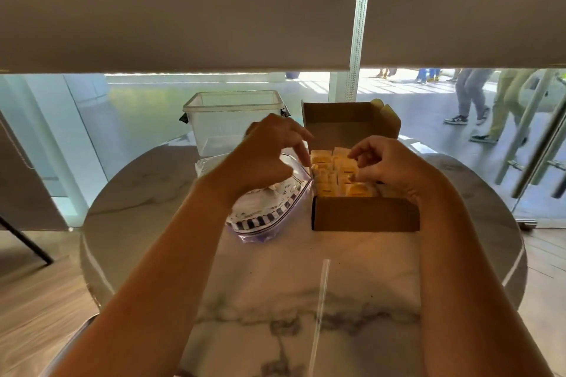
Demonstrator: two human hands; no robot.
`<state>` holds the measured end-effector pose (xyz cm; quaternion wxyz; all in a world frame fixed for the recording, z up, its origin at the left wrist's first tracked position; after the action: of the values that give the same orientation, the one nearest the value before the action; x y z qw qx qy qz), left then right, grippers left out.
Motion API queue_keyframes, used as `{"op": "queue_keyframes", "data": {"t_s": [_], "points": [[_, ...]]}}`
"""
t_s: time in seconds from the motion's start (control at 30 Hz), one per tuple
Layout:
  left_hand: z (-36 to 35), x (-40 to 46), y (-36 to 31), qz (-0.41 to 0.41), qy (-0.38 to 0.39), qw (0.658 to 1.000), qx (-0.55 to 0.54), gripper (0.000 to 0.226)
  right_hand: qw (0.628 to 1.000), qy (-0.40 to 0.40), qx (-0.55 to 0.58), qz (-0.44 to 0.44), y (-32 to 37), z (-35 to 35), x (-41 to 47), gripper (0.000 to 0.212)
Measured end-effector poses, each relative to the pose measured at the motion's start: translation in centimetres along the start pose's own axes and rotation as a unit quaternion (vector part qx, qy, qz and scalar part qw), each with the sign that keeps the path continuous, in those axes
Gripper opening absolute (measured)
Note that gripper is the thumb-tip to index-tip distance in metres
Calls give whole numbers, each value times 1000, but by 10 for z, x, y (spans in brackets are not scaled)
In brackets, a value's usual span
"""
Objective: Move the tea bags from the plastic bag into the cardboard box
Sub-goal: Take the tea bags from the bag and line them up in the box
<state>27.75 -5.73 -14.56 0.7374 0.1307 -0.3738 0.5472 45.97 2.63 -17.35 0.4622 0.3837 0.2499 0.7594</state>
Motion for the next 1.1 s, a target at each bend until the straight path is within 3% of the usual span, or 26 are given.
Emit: {"op": "queue_keyframes", "data": {"t_s": [0.07, 0.13, 0.27, 0.4, 0.53, 0.63, 0.73, 0.8, 0.93, 1.03, 1.1], "points": [[13, -14, 16, 32, -6, 999, 26, 24, 998, -36, 24, 53, 19, -3, -4, 29], [20, -26, 29, 75, -17, 997, -8, 19, 995, -23, 45, 86, 40, -12, -11, 29], [22, -39, 49, 161, -122, 975, -95, 25, 986, 120, 61, 95, 71, -55, -29, 24], [11, -44, 57, 165, -173, 964, -120, 30, 971, 179, -89, 130, 75, -118, -31, 46], [6, -46, 57, 141, -196, 964, -111, 29, 951, 191, -229, 86, 63, -161, -22, 63], [3, -46, 58, 145, -200, 962, -116, 29, 959, 138, -242, 42, 56, -165, -16, 61], [3, -46, 57, 143, -202, 962, -115, 30, 971, 63, -220, 69, 50, -163, -12, 58], [4, -45, 55, 138, -209, 961, -120, 30, 968, 47, -228, 96, 49, -164, -10, 53], [2, -47, 55, 147, -211, 958, -130, 31, 965, 55, -251, 57, 45, -167, -3, 47], [2, -49, 55, 151, -216, 955, -137, 32, 973, 31, -227, 25, 44, -170, -3, 51], [2, -49, 56, 148, -218, 956, -131, 32, 979, 2, -202, 31, 47, -166, -5, 42]]}}
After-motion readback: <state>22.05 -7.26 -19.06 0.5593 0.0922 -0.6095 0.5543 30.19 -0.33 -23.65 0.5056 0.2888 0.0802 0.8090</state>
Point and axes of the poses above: each hand's wrist, its own x-axis towards the middle knuckle, its own z-axis out of the back of the hand, y = z × x, the point moved 4 cm from there along x, towards the middle knuckle, and after that the axes turned 13 degrees about -y, right-handed, at the moved point
